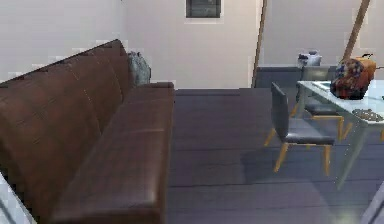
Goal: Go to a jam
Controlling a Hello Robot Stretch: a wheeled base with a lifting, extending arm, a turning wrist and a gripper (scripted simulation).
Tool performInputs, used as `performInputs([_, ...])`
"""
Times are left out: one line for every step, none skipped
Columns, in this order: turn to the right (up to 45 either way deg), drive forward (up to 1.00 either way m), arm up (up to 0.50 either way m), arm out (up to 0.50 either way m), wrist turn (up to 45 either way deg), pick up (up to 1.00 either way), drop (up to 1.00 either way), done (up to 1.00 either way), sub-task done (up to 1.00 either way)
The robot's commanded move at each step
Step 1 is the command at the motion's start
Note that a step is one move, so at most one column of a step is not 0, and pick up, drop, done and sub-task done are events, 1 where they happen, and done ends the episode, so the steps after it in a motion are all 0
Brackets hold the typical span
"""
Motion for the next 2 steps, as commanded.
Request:
performInputs([0.0,0.35,0.00,0.00,0.0,0.00,0.00,0.00,0.00])
performInputs([12.0,0.00,0.00,0.00,0.0,0.00,0.00,0.00,0.00])
